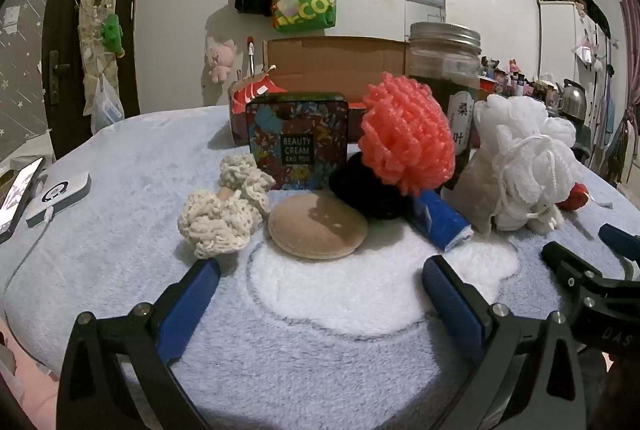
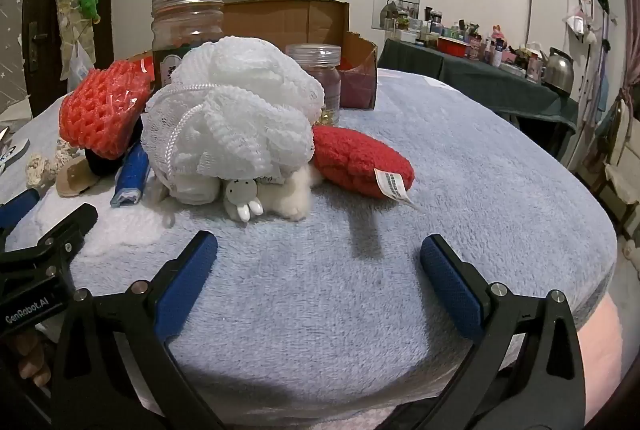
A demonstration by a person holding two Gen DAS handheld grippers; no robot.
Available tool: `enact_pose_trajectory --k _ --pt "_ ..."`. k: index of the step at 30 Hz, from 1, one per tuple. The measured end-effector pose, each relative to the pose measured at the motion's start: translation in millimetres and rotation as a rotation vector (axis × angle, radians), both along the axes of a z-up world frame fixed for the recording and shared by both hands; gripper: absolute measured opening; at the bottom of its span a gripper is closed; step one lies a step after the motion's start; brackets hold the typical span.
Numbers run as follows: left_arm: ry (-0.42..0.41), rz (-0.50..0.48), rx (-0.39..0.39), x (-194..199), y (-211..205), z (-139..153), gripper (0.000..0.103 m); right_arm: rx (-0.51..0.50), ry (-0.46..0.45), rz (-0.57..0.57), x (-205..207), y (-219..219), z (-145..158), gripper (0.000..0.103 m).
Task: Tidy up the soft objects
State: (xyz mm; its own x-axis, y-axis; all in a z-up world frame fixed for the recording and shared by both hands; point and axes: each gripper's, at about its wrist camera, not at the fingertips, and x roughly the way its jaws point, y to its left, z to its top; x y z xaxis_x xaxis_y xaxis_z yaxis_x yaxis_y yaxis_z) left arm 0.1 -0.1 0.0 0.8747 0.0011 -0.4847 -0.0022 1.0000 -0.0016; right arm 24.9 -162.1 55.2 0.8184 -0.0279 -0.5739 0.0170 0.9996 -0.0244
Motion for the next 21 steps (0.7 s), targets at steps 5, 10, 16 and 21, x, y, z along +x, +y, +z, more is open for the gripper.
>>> enact_pose_trajectory --k 5,10,16,21 --pt "-0.001 -0.001 0.001 0.0 -1.0 0.4 0.103 -0.004 -0.001 0.001 -0.1 -0.3 -0.4 0.103" --pt "0.001 0.001 -0.004 0.0 0.1 0.0 0.103 -0.003 -0.001 0.000 -0.1 -0.6 -0.7 0.103" --pt "0.001 0.001 -0.004 0.0 0.1 0.0 0.103 -0.003 -0.002 0.000 -0.1 -0.4 -1.0 0.103" --pt "0.001 0.001 -0.004 0.0 0.1 0.0 0.103 -0.003 -0.002 0.001 0.1 -0.4 -1.2 0.103"
